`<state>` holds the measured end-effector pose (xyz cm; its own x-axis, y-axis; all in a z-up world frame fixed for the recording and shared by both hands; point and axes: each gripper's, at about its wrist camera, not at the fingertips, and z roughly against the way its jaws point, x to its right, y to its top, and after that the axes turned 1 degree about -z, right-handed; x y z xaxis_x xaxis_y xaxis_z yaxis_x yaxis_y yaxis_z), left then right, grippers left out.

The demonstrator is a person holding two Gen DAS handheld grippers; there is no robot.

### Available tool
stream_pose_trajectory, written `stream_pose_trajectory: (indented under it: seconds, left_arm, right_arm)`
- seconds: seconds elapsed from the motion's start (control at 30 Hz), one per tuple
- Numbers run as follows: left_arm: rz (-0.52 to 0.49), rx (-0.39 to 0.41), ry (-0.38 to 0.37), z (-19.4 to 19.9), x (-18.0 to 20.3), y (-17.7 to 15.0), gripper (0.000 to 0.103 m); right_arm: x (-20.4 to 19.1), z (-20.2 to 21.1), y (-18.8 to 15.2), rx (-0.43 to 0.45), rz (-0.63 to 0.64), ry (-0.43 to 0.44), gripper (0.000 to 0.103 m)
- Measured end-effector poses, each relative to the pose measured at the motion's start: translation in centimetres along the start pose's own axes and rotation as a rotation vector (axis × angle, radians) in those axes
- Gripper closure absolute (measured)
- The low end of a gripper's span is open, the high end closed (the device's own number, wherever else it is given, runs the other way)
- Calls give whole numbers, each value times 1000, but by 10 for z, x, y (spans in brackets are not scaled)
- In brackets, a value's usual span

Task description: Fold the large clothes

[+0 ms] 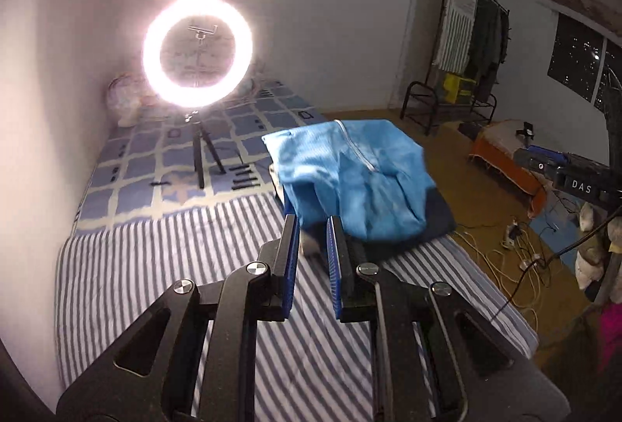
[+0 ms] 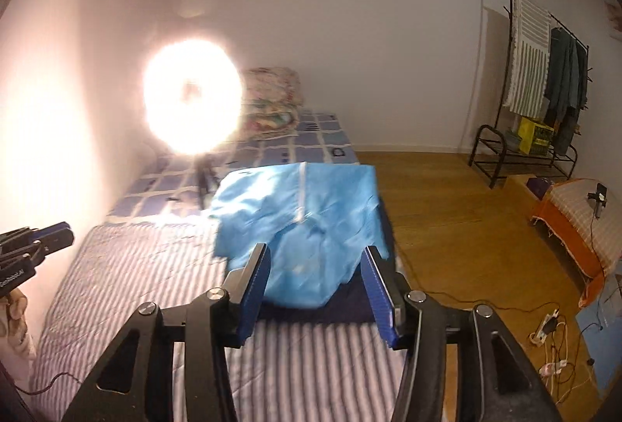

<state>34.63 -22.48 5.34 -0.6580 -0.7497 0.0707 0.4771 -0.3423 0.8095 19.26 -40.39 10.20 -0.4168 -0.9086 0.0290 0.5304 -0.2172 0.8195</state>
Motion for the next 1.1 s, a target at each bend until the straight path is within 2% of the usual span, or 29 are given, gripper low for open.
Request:
stream_pose_trajectory:
  seconds: [0.17,0.37,0.43,0.5,0.63,0.67,0.7,0.77,0.87,1.0,1.1]
  left_arm:
    - [-1,-1,-7,49,9,-44,91]
    - [29,-12,-18,83,14,-92,88]
    - [26,-22,-11,88,17,-105,83]
    - [22,-21,-4,91,19,-115,68]
    - [15,-10,16,94,21,-130,62]
    - [20,-12,13,93,20,-133,57]
    - [25,-11,10,91,19,-135,48]
    - [37,5,19,89,16,-140,37]
    - [57,24,49,81,11,-149,27]
    - [29,-9,68,65,8,-157,25]
    - [28,-19,87,61,6,-163,21]
  right_arm:
    - [-24,47,-54,3,-37,44,52]
    - [-52,68,-109,-12,-14,20,52]
    - [-62,70,-126,-19,-3,18,52]
    - [-66,72,-137,-12,-14,21,52]
    - [-74,68,-154,-4,-22,11,51]
    - [-75,66,-158,-2,-23,9,49]
    - [-75,64,-161,3,-26,5,46]
    - [-76,60,-166,14,-27,4,42]
    - [-77,53,-174,29,-1,-5,34]
    - [-76,45,-181,44,0,-11,12]
    - [-76,41,-183,48,5,-12,6]
